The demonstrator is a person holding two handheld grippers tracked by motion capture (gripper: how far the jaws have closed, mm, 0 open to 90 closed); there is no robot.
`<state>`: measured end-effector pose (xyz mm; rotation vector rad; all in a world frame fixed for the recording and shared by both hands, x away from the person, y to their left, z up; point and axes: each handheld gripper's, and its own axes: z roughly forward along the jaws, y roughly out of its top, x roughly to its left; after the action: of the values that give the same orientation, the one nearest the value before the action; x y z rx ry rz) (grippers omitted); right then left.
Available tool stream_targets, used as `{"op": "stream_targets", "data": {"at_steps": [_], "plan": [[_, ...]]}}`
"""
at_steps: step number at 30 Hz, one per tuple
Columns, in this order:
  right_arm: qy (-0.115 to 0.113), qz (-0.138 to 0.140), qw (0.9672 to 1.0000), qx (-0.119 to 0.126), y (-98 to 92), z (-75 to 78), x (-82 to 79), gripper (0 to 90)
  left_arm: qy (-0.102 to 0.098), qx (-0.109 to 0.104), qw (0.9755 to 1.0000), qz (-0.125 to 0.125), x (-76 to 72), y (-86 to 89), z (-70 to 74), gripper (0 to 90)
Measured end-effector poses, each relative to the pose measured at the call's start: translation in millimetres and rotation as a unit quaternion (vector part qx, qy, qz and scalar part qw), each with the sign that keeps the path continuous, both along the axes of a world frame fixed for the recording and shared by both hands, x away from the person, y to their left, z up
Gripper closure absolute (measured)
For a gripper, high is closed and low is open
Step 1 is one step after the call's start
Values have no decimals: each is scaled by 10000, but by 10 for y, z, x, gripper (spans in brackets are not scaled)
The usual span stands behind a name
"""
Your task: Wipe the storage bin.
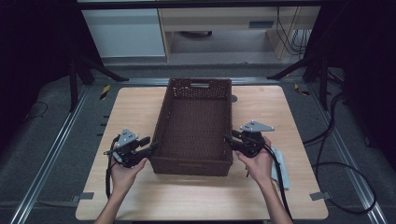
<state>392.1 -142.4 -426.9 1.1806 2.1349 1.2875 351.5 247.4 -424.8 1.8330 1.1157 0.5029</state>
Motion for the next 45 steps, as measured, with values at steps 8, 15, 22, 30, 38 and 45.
{"op": "stream_targets", "data": {"at_steps": [8, 15, 22, 30, 38, 45], "plan": [[-255, -55, 9996, -138, 6, 71, -30, 536, 49, 128, 9999, 99, 17, -5, 31, 688], [-221, -234, 9994, 159, -8, 15, 156, 502, 45, 64, 9997, 247, 128, 103, 15, 727], [-66, -308, 9991, 301, 90, -85, 284, 517, -55, 92, 9995, 281, 96, 112, 25, 683], [-3, -318, 9992, 242, 87, -66, 254, 538, -26, 35, 9998, 200, 8, 137, 10, 689], [-158, -276, 9994, 98, 104, -10, 197, 494, 24, 231, 9990, 371, 90, 135, 43, 758], [-205, -496, 9984, 156, 57, 29, 363, 495, 91, 202, 9982, 554, 228, 251, 35, 790]]}}
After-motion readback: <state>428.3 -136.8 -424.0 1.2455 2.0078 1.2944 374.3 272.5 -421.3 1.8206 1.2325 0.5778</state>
